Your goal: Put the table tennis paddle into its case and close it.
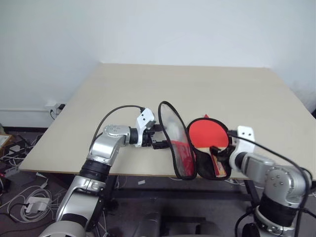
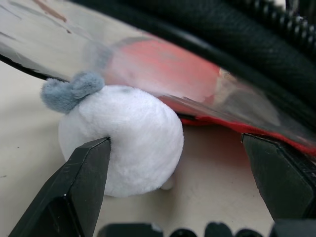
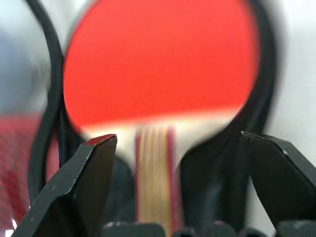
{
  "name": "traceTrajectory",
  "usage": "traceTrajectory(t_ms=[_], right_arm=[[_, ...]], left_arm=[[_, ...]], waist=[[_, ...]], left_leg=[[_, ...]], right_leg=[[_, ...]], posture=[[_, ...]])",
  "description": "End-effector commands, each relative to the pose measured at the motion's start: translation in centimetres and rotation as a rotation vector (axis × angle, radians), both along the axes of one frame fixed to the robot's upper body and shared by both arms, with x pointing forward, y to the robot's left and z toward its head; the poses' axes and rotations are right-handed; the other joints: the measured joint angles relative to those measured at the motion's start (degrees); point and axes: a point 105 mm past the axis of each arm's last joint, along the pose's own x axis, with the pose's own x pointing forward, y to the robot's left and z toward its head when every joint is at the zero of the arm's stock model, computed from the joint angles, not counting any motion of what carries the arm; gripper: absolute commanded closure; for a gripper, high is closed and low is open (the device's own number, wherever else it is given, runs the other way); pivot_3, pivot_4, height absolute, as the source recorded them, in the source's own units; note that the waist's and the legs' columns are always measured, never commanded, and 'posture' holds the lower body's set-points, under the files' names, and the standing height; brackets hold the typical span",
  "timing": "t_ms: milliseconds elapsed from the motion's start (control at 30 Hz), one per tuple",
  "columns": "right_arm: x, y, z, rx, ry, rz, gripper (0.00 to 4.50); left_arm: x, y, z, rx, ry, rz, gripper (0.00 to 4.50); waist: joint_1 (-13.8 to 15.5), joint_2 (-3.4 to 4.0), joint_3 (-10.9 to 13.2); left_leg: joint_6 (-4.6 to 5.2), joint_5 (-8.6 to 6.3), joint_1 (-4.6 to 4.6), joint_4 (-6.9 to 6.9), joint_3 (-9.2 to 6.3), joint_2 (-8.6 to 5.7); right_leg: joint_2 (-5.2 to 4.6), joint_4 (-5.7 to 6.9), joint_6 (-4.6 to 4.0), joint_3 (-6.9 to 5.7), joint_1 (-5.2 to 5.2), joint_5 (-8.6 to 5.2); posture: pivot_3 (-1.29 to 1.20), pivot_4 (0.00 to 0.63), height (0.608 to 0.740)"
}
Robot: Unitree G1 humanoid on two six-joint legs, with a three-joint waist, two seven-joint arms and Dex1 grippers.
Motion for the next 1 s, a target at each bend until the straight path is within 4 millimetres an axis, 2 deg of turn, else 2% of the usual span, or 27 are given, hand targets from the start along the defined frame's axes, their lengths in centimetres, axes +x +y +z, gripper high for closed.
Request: traceTrajectory(t_ms=[33,133,267,367,533,667,833,1000], right_arm=[[0.4,-0.2,9.3,0.078,-0.421,0.110,0.35],[1.4,-2.6,12.5,0.108,-0.541,0.026,0.35],[2.5,-5.1,14.7,0.185,-0.641,-0.101,0.35],[2.9,-6.0,15.7,0.233,-0.692,-0.161,0.35],[3.5,-6.0,14.2,0.224,-0.657,-0.204,0.35],[3.7,-5.7,12.5,0.208,-0.615,-0.211,0.35],[4.3,-5.9,9.9,0.175,-0.540,-0.245,0.35],[4.7,-5.9,9.1,0.210,-0.522,-0.255,0.35]], left_arm=[[-0.4,-1.5,2.1,-0.050,-0.039,-0.067,0.00],[-1.0,-3.0,2.3,-0.075,-0.024,-0.116,0.00],[-1.5,-6.0,2.7,-0.112,-0.008,-0.177,0.00],[-2.0,-8.5,2.9,-0.125,-0.014,-0.220,0.00],[-1.2,-10.7,3.0,-0.136,-0.037,-0.174,0.00],[-0.2,-11.1,3.7,-0.165,-0.037,-0.109,0.00],[-0.8,-9.4,5.4,-0.224,0.045,-0.088,0.00],[-2.1,-7.5,4.0,-0.171,0.177,-0.002,0.00]], waist=[[-0.1,0.04,0.0],[0.1,0.01,0.0],[0.3,-0.12,0.0],[0.3,-0.08,0.0],[0.0,-0.07,0.0],[-0.1,-0.06,0.0],[-0.1,-0.04,0.0],[-0.1,0.02,0.0]], left_leg=[[0.09,-0.03,0.00,-0.01,0.02,0.00],[0.36,-0.13,0.01,0.02,-0.04,0.01],[0.35,-0.10,0.01,0.03,-0.05,0.00],[0.35,-0.09,-0.01,0.04,-0.02,-0.06],[0.30,-0.03,0.01,-0.01,0.02,-0.03],[0.43,-0.10,0.00,0.00,0.00,-0.02],[0.42,-0.09,0.00,0.00,-0.01,0.00],[0.16,0.07,0.01,0.00,-0.02,0.09]], right_leg=[[-0.01,0.00,0.00,0.01,0.00,0.00],[0.00,-0.01,0.00,-0.02,0.03,0.00],[-0.01,-0.03,0.00,-0.05,0.09,0.00],[-0.08,0.01,0.00,-0.02,0.06,0.00],[-0.04,0.00,0.00,0.05,0.06,0.00],[-0.02,0.01,0.00,0.06,0.04,0.00],[-0.02,0.02,0.00,0.06,0.03,0.00],[-0.02,0.01,0.00,0.07,0.04,0.00]], posture=[[0.00,0.000,0.715],[0.00,0.000,0.715],[0.00,0.000,0.715],[0.00,0.000,0.715],[0.00,0.000,0.715],[0.00,0.000,0.715],[0.00,0.000,0.715],[0.00,0.000,0.715]])
